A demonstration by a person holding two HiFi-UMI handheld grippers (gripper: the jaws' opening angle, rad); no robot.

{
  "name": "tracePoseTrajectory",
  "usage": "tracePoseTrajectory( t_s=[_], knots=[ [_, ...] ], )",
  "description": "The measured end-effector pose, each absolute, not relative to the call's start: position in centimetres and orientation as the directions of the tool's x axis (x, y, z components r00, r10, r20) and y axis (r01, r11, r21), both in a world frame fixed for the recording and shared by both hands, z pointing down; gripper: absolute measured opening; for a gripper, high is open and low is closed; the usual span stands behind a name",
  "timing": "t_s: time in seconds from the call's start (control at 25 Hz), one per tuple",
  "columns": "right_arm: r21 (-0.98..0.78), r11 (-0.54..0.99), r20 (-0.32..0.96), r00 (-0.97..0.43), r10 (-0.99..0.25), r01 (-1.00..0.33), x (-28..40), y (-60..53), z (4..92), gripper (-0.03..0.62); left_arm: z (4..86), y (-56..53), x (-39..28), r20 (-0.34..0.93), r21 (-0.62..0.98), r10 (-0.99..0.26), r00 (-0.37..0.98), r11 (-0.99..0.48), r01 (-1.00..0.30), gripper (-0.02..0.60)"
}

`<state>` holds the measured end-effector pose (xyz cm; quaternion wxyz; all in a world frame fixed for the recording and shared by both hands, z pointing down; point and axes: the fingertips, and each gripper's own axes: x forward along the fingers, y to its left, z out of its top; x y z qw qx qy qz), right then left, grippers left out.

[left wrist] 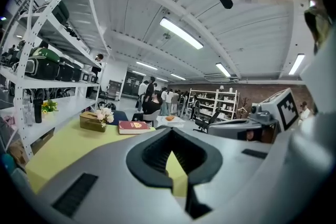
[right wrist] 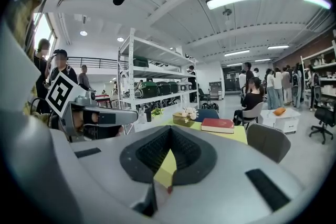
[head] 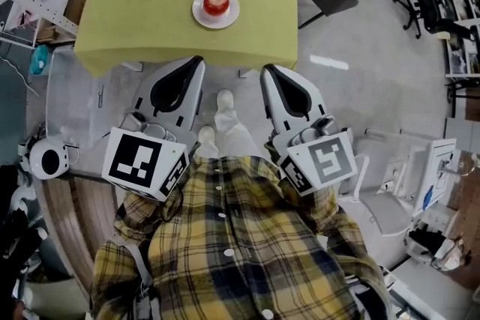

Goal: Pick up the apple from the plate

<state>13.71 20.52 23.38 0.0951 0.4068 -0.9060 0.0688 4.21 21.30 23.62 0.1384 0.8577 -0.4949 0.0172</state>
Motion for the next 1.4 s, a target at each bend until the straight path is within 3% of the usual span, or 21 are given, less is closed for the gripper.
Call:
tracePoseTrajectory(
  t_s=[1.0,1.4],
  knots=[
    [-0.033,0.792,0.213,-0.779,-0.59,-0.609,12.1,2.7,22.5,-0.004,22.2,4.7,3.2,0.14,0.201,-0.927,0.348,-0.317,-0.927,0.005],
    [-0.049,0.76,0.233,-0.747,-0.622,-0.648,9.1,0.0,23.7,-0.003,23.4,1.1,0.4,0.156,0.211,-0.901,0.405,-0.37,-0.905,0.006]
  ],
)
